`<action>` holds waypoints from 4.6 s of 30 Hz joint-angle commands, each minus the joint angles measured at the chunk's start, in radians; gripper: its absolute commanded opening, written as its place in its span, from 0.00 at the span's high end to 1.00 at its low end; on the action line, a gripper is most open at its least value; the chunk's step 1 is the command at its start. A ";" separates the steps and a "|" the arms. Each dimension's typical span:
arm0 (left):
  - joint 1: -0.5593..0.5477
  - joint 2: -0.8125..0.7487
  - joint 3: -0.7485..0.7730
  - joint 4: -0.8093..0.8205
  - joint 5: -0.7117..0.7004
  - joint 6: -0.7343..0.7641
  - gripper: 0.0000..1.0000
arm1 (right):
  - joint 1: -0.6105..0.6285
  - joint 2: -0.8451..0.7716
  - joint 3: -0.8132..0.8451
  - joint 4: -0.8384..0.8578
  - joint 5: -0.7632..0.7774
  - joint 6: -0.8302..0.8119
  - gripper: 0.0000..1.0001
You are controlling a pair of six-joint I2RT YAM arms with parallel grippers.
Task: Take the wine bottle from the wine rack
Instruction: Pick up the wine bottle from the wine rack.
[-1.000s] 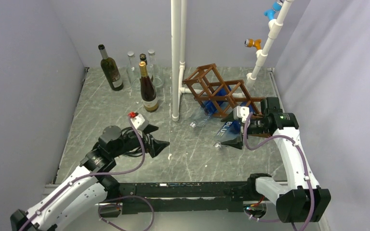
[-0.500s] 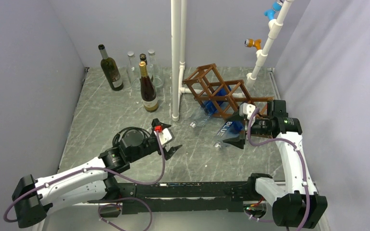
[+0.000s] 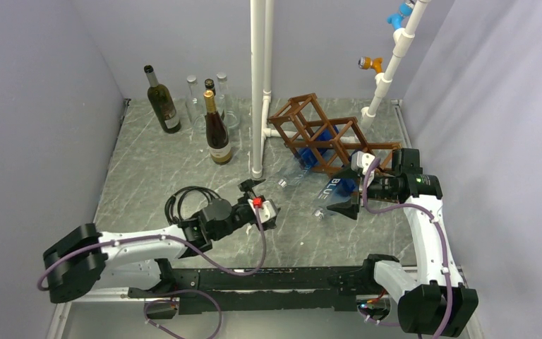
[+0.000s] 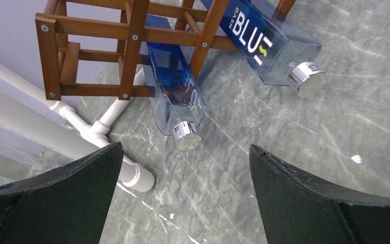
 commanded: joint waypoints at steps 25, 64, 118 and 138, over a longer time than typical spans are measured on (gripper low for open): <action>0.074 0.789 0.340 0.511 -0.103 0.289 0.00 | -0.045 0.023 -0.027 -0.051 -0.058 -0.117 0.00; 0.150 0.860 0.687 -0.078 -0.076 0.149 0.24 | -0.090 0.003 -0.029 -0.104 -0.079 -0.173 0.00; -0.051 0.265 0.062 0.122 -0.341 0.126 1.00 | -0.101 0.009 -0.055 -0.092 -0.073 -0.204 0.00; -0.057 0.000 -0.019 -0.168 -0.338 -0.050 1.00 | -0.054 0.107 -0.008 -0.249 -0.049 -0.388 0.00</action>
